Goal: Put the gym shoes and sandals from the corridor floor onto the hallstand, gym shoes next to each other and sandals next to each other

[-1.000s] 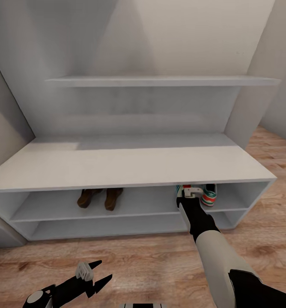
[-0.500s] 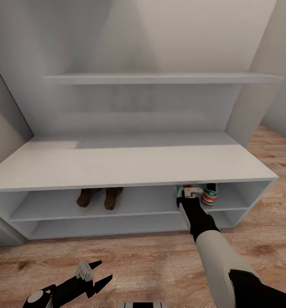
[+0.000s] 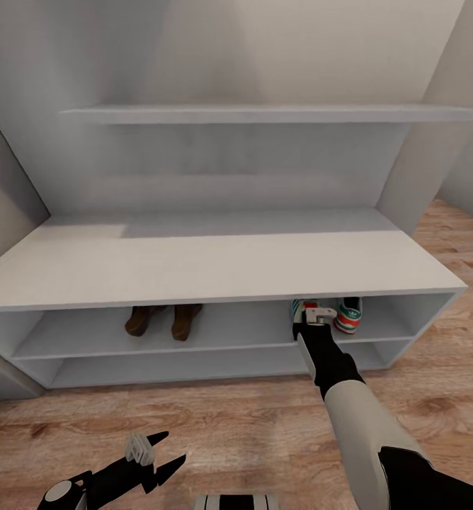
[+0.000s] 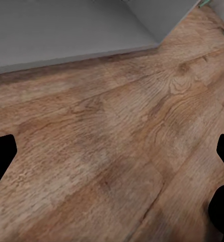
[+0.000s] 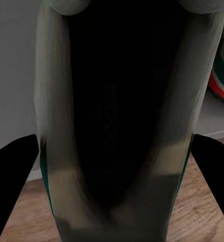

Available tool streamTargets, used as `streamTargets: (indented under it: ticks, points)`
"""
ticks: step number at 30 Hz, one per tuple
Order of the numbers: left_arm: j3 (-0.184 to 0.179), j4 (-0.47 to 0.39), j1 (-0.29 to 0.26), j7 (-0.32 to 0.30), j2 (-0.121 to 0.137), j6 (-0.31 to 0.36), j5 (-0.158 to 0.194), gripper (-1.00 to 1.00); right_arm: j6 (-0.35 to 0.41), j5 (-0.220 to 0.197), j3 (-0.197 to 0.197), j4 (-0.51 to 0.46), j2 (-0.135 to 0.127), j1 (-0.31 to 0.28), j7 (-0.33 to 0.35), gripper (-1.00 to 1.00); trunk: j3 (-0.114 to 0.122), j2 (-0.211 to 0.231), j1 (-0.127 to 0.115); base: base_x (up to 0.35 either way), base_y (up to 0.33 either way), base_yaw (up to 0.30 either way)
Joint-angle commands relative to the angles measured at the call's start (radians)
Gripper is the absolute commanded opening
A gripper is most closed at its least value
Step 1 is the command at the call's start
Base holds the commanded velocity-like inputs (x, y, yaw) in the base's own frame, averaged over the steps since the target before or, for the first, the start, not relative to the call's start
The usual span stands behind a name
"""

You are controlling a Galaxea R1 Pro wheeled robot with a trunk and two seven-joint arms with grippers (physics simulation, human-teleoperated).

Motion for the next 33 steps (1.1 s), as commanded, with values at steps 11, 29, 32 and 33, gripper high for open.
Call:
streamTargets:
  ticks: [11, 29, 32, 33]
  points:
    - [0.001, 0.001, 0.0, -0.004, 0.0, -0.007, 0.004, 1.0, 0.008, 0.02, -0.005, 0.026, 0.001, 0.0, 0.0, -1.0, -0.001, 0.0, 0.0, 0.0, 0.0, -0.106]
    - [0.001, 0.002, 0.0, -0.006, 0.0, -0.008, 0.008, 1.0, 0.008, 0.02, -0.005, 0.026, 0.001, 0.0, 0.0, -1.0, -0.001, 0.0, 0.0, 0.097, 0.0, -0.019]
    - [0.001, 0.002, 0.0, -0.007, 0.0, -0.007, 0.008, 1.0, 0.008, 0.02, -0.005, 0.026, 0.001, 0.0, 0.0, -1.0, -0.001, 0.0, 0.0, 0.008, 0.0, 0.0]
    - [0.001, 0.002, 0.0, -0.007, 0.0, -0.007, 0.008, 1.0, 0.008, 0.02, -0.005, 0.026, 0.001, 0.0, 0.0, -1.0, -0.001, 0.0, 0.0, 0.005, 0.0, 0.0]
